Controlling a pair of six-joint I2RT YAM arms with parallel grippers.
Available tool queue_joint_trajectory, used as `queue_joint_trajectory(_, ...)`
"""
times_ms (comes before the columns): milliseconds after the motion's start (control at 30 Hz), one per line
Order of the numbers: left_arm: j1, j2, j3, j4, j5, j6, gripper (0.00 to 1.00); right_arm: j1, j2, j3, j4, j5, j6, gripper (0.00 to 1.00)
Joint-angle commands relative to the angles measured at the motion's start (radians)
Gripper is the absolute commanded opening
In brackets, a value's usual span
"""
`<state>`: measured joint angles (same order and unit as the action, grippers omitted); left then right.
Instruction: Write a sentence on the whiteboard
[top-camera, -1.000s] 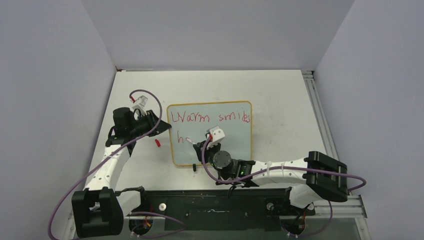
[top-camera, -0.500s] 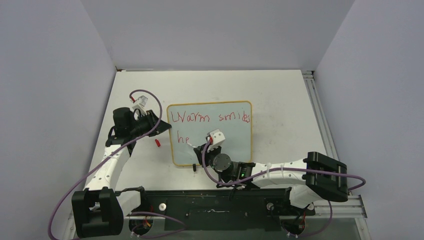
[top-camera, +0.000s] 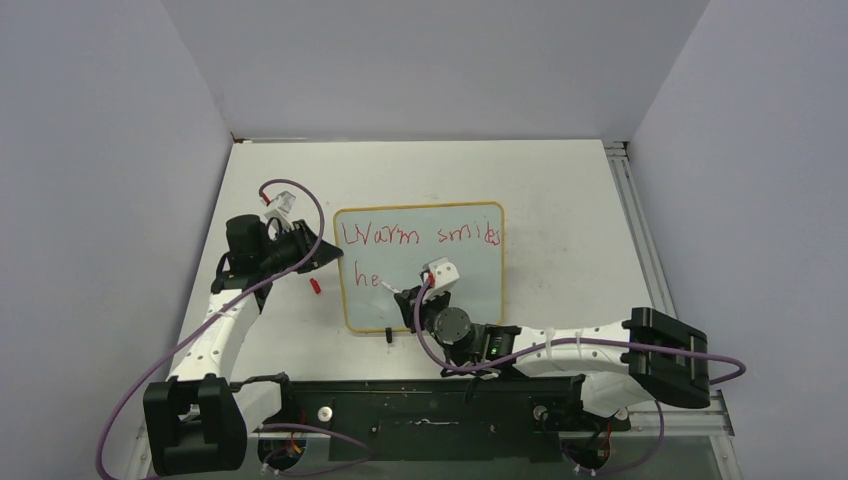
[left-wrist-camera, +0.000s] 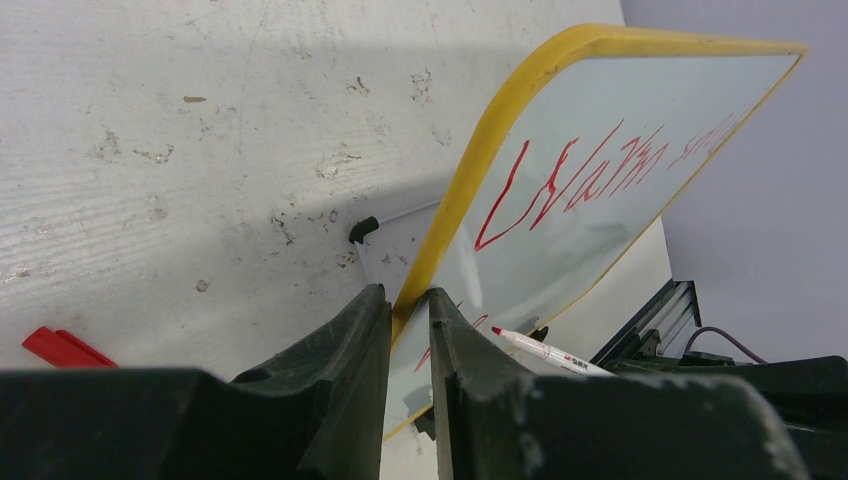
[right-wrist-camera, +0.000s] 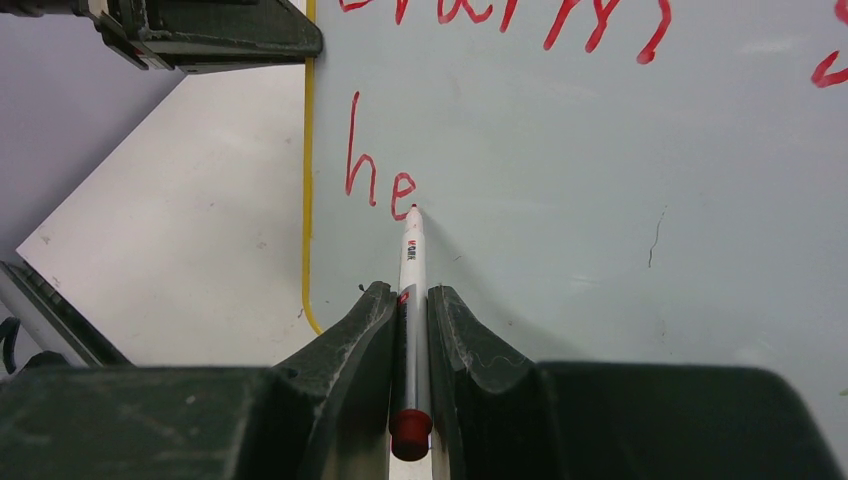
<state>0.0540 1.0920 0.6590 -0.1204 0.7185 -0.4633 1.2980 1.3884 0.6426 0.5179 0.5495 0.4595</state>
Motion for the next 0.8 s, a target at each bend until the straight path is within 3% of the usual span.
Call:
queue_joint_trajectory(0, -0.003, -0.017, 0.047, 0.011, 0.011, 0.009, 0.19, 0.009, -0.064, -0.01, 0.025, 0.034, -0.016, 0.05)
queue_joint_trajectory(767, -0.003, -0.014, 0.047, 0.012, 0.011, 0.009, 0.19, -0.014, -0.002, 0.028, 0.023, 0.043, -0.035, 0.05)
